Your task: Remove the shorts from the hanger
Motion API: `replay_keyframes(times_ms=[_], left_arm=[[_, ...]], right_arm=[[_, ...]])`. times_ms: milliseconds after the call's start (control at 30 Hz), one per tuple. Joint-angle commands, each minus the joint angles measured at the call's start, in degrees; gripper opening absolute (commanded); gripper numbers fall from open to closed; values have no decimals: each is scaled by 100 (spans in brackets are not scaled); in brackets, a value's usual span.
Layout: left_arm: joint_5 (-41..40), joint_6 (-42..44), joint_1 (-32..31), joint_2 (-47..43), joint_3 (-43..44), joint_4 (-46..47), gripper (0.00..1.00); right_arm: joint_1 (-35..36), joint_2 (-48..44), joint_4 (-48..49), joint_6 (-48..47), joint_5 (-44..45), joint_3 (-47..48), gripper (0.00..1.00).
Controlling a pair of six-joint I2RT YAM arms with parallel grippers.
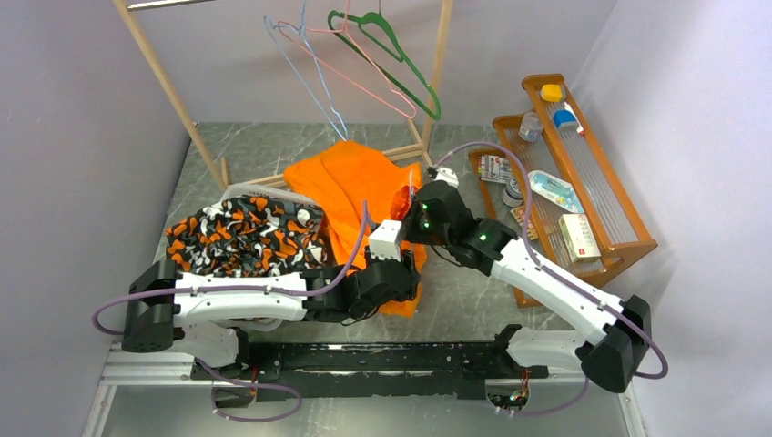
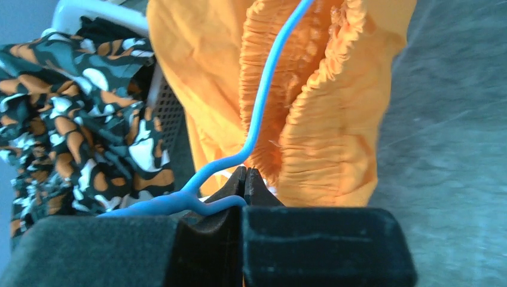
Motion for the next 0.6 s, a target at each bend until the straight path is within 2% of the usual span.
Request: replay_keyframes(times_ms=[0,67,200,333,433,567], left_arm=[[178,140,-42,-230,304,-457,66],[352,288,-38,-477,83,-249,73],[490,329,-31,-1113,-507,165,75],[387,103,95,-1433,-705,-166,76],[601,0,633,-1395,-428,-798,78],[1549,468,1757,-1349,-70,-925,77]], right_arm=[[-313,-457,221,-594,482,-272,0],[-570,-513,228,-742,327,-354,0],[-1074,-562,227,-1087,-23,-510,0],[-1263,-672,390,-1821,-712,-521,0],[-1265,-835,510,-2547,-1677,-501,0],[-1263,-1087,367,-3160,-2560,-531,0]])
